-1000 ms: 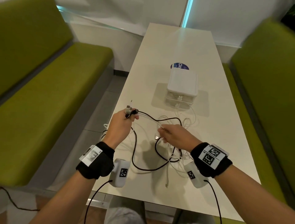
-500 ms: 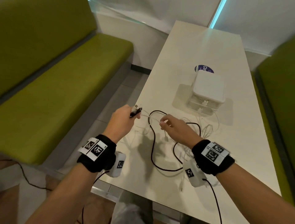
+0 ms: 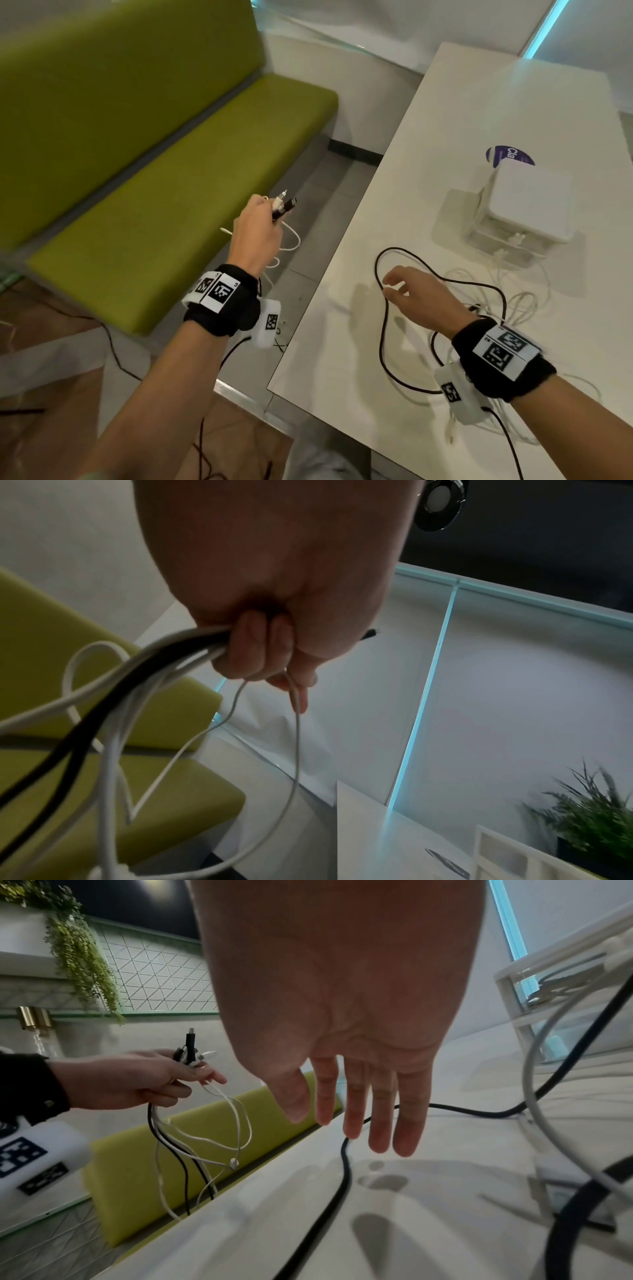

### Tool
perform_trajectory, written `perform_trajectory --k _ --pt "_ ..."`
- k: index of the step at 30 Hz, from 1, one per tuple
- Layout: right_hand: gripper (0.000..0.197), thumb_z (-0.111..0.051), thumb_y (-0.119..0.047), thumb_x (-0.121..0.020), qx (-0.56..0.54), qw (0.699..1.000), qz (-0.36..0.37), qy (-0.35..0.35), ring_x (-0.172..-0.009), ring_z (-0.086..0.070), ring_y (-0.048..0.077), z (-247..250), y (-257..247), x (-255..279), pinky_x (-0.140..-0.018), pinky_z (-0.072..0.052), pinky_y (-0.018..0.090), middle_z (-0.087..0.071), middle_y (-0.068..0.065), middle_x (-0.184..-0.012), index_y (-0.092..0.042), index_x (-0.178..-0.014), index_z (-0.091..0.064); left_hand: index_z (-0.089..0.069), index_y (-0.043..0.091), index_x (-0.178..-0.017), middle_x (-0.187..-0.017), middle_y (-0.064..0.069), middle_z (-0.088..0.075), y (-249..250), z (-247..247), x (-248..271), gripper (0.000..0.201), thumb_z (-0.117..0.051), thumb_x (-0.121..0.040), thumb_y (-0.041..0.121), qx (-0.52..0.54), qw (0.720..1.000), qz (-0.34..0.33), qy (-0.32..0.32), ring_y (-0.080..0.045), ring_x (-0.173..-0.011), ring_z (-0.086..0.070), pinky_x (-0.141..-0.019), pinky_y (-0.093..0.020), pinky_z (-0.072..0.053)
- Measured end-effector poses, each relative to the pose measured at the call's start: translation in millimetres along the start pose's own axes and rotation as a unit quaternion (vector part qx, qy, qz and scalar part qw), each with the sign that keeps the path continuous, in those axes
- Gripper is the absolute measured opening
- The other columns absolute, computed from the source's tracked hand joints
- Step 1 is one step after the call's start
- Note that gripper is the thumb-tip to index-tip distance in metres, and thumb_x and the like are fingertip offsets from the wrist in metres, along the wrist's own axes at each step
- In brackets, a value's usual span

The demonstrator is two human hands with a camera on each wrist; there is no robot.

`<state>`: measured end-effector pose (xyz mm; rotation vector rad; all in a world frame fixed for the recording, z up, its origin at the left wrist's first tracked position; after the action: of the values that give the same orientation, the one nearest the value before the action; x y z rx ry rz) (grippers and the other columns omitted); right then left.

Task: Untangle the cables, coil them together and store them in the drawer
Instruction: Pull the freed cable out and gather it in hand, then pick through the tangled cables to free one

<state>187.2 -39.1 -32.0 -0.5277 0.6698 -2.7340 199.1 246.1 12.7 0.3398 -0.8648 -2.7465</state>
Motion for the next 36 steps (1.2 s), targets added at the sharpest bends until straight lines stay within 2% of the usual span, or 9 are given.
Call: perform_trajectory --k 4,7,11,13,20,26,29,34,36 --pt "0.016 -0.056 -0.029 -0.097 0.004 1.0 -0.007 -0.006 -0.097 -0.06 0.015 -0.3 2.7 0.5 -0.079 -0.04 0.027 -0.061 -0.004 -0.111 -0.022 -0.11 -0.063 -0.067 0.016 -0.102 -0.104 0.005 -0.063 -3.1 -12.7 5.6 0.019 -0.054 -0.099 0.028 0.065 0.997 0.01 -0.048 -0.015 -0.087 -0.059 -0.071 -0.029 -0.046" --pt "0.009 -0.056 -0.028 -0.097 0.001 1.0 -0.012 -0.004 -0.094 -0.061 0.013 3.0 8.0 3.4 -0.078 -0.041 0.026 -0.061 -0.007 -0.105 -0.025 -0.102 -0.063 -0.071 0.022 -0.093 -0.093 0.006 -0.07 3.0 -20.7 13.0 0.023 -0.05 -0.1 0.026 0.144 0.984 0.032 -0.104 -0.003 -0.057 -0.048 -0.051 -0.022 -0.042" --pt "0.011 -0.056 -0.025 -0.097 -0.013 0.999 -0.025 0.02 -0.09 -0.062 0.014 15.8 17.5 7.7 -0.076 -0.043 0.027 -0.064 -0.008 -0.097 -0.021 -0.097 -0.067 -0.071 0.022 -0.095 -0.076 0.0 -0.069 32.4 -26.3 27.4 0.025 -0.046 -0.102 0.022 0.211 0.966 0.013 -0.149 0.0 -0.045 -0.043 -0.059 -0.032 -0.043" --pt "0.011 -0.056 -0.022 -0.097 -0.033 0.997 -0.041 0.052 -0.086 -0.062 0.014 29.8 26.6 12.8 -0.076 -0.042 0.026 -0.066 -0.008 -0.093 -0.02 -0.095 -0.067 -0.07 0.016 -0.097 -0.068 -0.002 -0.061 50.8 -31.2 34.7 0.028 -0.044 -0.103 0.022 0.243 0.956 0.005 -0.163 0.003 -0.045 -0.044 -0.056 -0.026 -0.039" --pt "0.022 -0.05 -0.011 -0.094 0.05 0.992 -0.097 0.064 -0.086 -0.064 0.021 55.4 64.9 25.3 -0.071 -0.048 0.029 -0.068 0.002 -0.096 -0.022 -0.102 -0.068 -0.071 0.013 -0.09 -0.061 -0.002 -0.034 100.7 -62.9 58.7 0.039 -0.04 -0.104 0.034 0.312 0.925 -0.012 -0.215 -0.012 -0.051 -0.027 -0.049 -0.026 -0.023" --pt "0.028 -0.047 -0.006 -0.094 0.153 0.985 -0.077 -0.004 -0.1 -0.062 0.026 31.2 77.0 35.7 -0.084 -0.05 0.035 -0.062 0.004 -0.113 -0.02 -0.112 -0.064 -0.073 0.019 -0.086 -0.056 0.004 -0.032 118.9 -88.5 81.3 0.038 -0.045 -0.1 0.041 0.277 0.922 -0.012 -0.272 -0.015 -0.048 -0.024 -0.044 -0.022 -0.023" --pt "0.033 -0.049 -0.006 -0.094 0.178 0.982 -0.056 -0.009 -0.096 -0.061 0.029 24.8 74.5 36.7 -0.079 -0.049 0.036 -0.054 0.005 -0.115 -0.023 -0.121 -0.058 -0.074 0.02 -0.086 -0.054 0.005 -0.033 124.6 -94.4 87.9 0.04 -0.045 -0.1 0.044 0.249 0.927 -0.029 -0.278 -0.01 -0.043 -0.026 -0.045 -0.022 -0.023" --pt "0.067 -0.045 0.003 -0.089 0.216 0.976 -0.017 -0.014 -0.099 -0.059 0.031 20.5 64.4 42.6 -0.071 -0.043 0.036 -0.051 0.008 -0.118 -0.029 -0.147 -0.032 -0.075 0.024 -0.085 -0.055 0.004 -0.037 127.7 -97.6 91.3 0.038 -0.046 -0.099 0.044 0.243 0.933 -0.02 -0.265 -0.015 -0.048 -0.029 -0.049 -0.026 -0.026" --pt "0.057 -0.048 0.001 -0.09 0.22 0.975 -0.017 -0.01 -0.096 -0.06 0.03 18.2 64.0 40.2 -0.067 -0.041 0.034 -0.05 0.008 -0.119 -0.025 -0.141 -0.041 -0.076 0.025 -0.084 -0.055 0.003 -0.036 129.1 -98.1 91.3 0.038 -0.047 -0.098 0.046 0.252 0.932 -0.011 -0.26 -0.017 -0.05 -0.03 -0.051 -0.028 -0.028"
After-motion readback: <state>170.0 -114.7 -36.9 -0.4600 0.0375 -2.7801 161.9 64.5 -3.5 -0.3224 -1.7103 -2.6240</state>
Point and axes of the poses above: each hand's wrist, its own x-axis away from the middle knuckle, its own z-axis out of the back of the hand, y = z × x, the point moved 1 cm from there along -x, towards the middle knuckle
